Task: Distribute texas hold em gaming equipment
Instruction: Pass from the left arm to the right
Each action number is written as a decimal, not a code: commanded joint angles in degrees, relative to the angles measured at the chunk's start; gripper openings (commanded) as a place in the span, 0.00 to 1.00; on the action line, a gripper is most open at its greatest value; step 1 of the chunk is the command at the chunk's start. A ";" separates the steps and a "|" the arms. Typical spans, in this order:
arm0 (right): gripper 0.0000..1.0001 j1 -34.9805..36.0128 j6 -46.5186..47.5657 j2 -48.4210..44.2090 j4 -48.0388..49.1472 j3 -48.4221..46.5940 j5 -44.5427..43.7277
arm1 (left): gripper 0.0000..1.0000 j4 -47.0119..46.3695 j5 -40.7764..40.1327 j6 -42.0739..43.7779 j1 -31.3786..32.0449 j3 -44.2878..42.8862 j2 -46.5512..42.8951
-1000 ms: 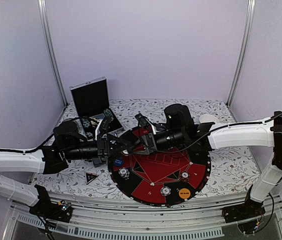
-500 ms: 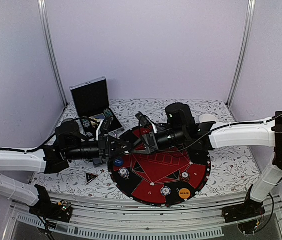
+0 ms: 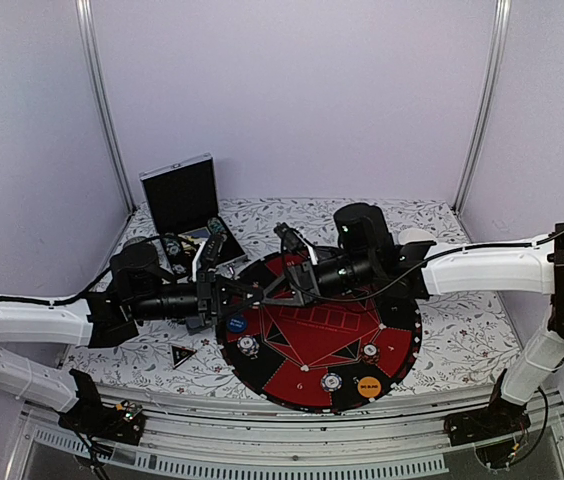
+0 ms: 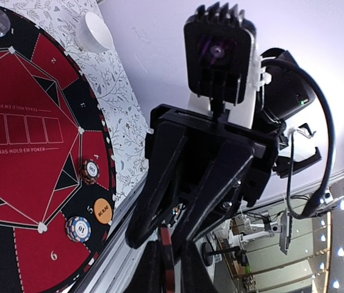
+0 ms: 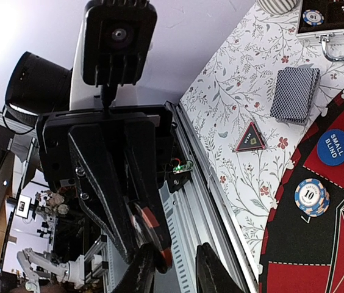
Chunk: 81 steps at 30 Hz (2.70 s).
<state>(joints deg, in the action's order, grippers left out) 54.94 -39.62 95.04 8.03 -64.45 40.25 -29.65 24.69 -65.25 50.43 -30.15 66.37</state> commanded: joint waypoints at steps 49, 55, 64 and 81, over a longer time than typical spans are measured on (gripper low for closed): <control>0.02 0.65 -0.87 -2.03 7.90 3.34 -0.23 | 0.15 -0.99 0.63 -0.76 -0.43 -1.41 0.86; 0.02 0.69 -1.00 -3.35 7.87 4.95 -0.95 | 0.38 0.85 -0.25 0.34 -0.43 -1.80 0.94; 0.02 0.36 -1.06 -4.49 7.25 5.80 -1.34 | 0.42 1.61 -0.72 0.80 -0.44 -1.59 0.84; 0.15 -0.30 -0.05 -5.93 5.67 6.21 -0.53 | 0.00 1.88 -0.35 1.17 -0.49 -1.93 1.00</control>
<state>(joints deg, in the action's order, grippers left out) 54.63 -40.99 90.78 13.30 -58.33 39.72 -28.56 24.67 -64.27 50.24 -31.03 66.92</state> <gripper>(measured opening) 0.083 0.026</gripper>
